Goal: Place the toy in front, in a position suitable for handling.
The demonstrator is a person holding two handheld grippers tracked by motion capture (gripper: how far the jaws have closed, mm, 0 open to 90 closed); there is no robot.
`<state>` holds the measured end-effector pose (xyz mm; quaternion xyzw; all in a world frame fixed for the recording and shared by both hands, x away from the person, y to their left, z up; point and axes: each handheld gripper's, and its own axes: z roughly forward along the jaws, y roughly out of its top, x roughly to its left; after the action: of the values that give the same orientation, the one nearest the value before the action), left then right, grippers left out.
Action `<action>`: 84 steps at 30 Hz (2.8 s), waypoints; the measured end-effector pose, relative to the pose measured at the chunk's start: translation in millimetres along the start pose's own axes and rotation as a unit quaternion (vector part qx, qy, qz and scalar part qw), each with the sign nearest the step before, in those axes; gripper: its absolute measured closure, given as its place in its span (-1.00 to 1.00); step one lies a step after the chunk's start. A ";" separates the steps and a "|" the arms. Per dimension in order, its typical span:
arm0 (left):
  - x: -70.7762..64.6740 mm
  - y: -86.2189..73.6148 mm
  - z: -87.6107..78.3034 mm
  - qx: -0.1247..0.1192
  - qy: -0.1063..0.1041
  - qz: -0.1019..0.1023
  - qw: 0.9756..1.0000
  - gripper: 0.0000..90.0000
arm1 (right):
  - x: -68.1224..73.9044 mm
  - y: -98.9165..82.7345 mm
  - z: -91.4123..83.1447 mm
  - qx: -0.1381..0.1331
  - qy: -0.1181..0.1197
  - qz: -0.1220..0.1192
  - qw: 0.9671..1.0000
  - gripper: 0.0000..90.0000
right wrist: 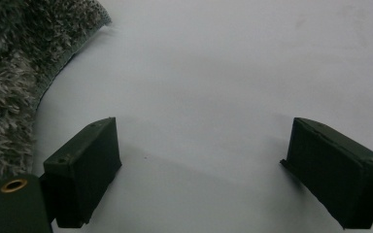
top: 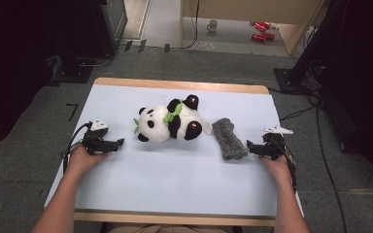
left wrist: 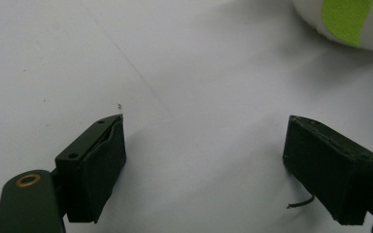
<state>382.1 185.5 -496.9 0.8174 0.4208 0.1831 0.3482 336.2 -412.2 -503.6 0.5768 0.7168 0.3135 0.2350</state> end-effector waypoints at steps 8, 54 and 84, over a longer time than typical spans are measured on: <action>0.0 0.1 -0.1 0.001 0.000 0.000 1.000 -0.66 | 0.1 0.1 0.0 0.000 -0.001 -0.001 1.000 -0.75; -9.6 47.8 -21.3 -0.042 -0.102 -0.033 0.993 -0.31 | -3.7 16.5 -22.2 0.005 0.016 0.075 0.997 -0.21; -50.4 104.9 -12.7 -0.073 -0.162 0.008 0.984 -0.47 | 55.6 54.0 -45.2 -0.022 0.062 0.050 0.997 -0.13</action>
<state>404.2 107.3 -412.6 0.8120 0.3372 0.0811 0.4694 328.9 -358.6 -432.1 0.5860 0.6930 0.3758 0.1873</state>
